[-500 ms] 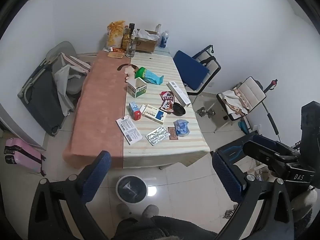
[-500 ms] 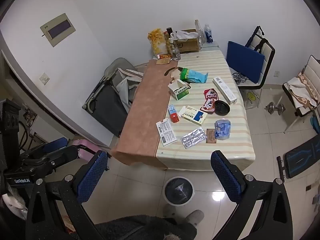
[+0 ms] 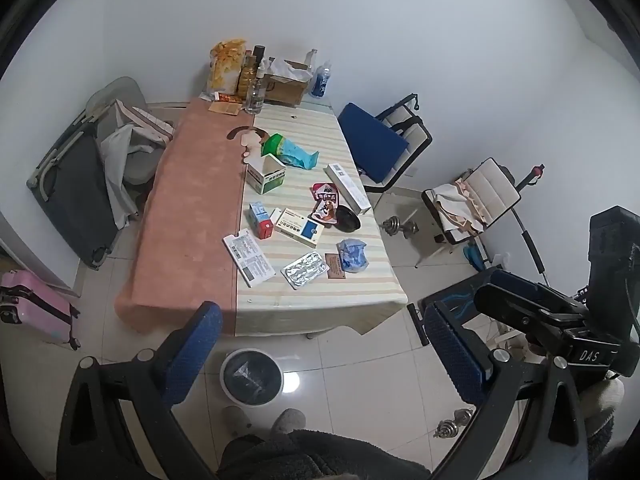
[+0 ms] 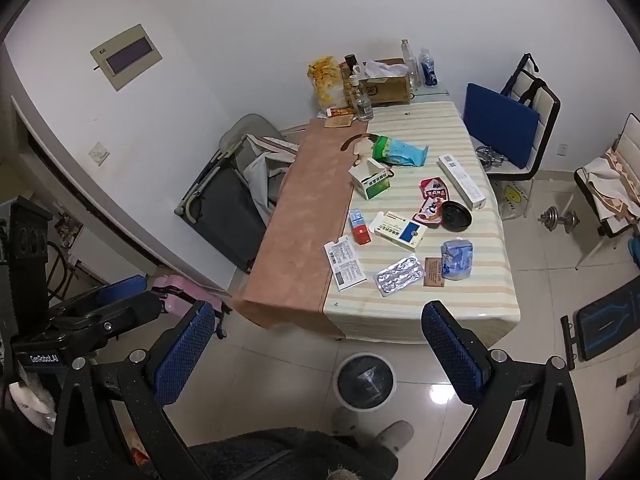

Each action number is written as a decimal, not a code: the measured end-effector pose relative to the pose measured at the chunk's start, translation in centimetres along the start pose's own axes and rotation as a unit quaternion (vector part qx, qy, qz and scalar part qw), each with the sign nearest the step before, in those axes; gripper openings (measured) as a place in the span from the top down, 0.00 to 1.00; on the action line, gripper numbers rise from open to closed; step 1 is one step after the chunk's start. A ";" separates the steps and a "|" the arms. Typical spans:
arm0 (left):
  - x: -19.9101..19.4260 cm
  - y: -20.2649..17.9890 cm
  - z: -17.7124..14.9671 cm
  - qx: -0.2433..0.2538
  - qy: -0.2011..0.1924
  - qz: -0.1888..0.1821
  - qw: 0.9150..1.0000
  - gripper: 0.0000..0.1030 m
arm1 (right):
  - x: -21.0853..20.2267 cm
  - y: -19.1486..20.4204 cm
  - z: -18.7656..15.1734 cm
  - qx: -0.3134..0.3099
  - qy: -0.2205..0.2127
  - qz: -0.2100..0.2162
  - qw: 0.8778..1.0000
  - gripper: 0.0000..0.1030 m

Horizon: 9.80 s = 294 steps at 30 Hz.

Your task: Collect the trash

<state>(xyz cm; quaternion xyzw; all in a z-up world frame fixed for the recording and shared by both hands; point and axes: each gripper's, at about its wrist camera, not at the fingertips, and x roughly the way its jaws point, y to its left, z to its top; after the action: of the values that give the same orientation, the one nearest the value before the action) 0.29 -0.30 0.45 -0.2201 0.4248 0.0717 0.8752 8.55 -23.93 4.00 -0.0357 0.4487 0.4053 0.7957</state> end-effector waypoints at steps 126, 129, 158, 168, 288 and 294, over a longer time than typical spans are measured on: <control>49.7 13.4 12.6 -0.232 0.244 0.237 0.911 0.73 | 56.1 -39.6 24.5 0.039 0.262 -0.202 0.943 0.41; 49.0 13.3 13.0 -0.225 0.240 0.248 0.911 0.73 | 57.0 -39.3 24.6 0.021 0.261 -0.209 0.942 0.47; 22.5 3.4 3.1 0.026 0.016 0.221 0.975 0.73 | 26.7 -12.5 2.3 0.100 0.049 -0.162 0.980 0.50; 23.2 4.7 -10.8 0.047 0.115 0.201 0.972 0.73 | 25.8 -9.0 -16.3 0.136 0.141 -0.148 0.969 0.50; 40.9 8.0 2.0 -0.090 0.207 0.253 0.941 0.32 | 37.1 -29.5 5.0 0.172 0.143 -0.182 0.957 0.85; 35.2 4.1 1.8 -0.033 0.145 0.228 0.962 0.32 | 31.6 -24.5 3.7 0.175 0.093 -0.170 0.965 0.86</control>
<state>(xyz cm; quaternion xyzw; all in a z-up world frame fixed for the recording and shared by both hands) 22.43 1.98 -27.13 -0.1546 0.5832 0.2505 0.7571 36.19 -19.40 -24.83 -0.0093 0.5723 0.1736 0.8014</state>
